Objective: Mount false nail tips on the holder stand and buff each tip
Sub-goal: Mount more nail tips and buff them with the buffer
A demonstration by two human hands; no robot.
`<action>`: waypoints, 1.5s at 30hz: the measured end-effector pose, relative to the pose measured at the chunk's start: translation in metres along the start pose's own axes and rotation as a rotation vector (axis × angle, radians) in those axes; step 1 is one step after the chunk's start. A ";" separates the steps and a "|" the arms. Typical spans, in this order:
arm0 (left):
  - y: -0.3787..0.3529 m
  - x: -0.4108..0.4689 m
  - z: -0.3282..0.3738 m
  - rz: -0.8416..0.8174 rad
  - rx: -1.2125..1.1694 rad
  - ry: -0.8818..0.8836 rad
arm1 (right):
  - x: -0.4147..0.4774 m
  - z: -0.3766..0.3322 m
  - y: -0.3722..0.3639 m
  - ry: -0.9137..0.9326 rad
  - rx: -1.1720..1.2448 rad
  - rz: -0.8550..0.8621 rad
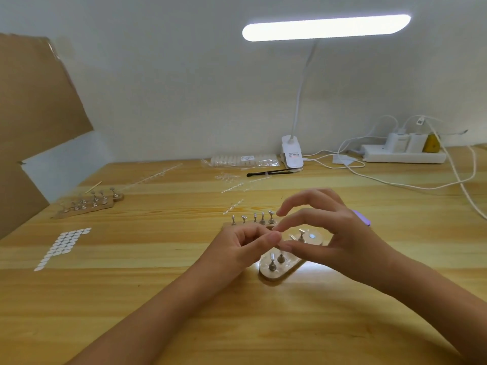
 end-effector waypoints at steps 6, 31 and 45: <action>0.007 0.001 0.002 0.128 -0.024 -0.014 | 0.006 0.020 0.019 -0.149 0.115 0.146; 0.048 0.003 0.004 0.533 -0.240 -0.046 | -0.017 0.088 -0.001 -0.350 -0.102 -0.433; 0.072 0.008 -0.009 0.577 -0.133 -0.021 | -0.011 0.056 0.001 -0.138 -0.336 -0.556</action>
Point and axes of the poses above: each hand's wrist, its own x-axis towards the middle knuckle, its own y-axis out of the back of the hand, z = x × y, the point moved 3 cm from there along x, towards the middle knuckle, and after that the axes turned 6 degrees about -x, right-handed, at the moved point
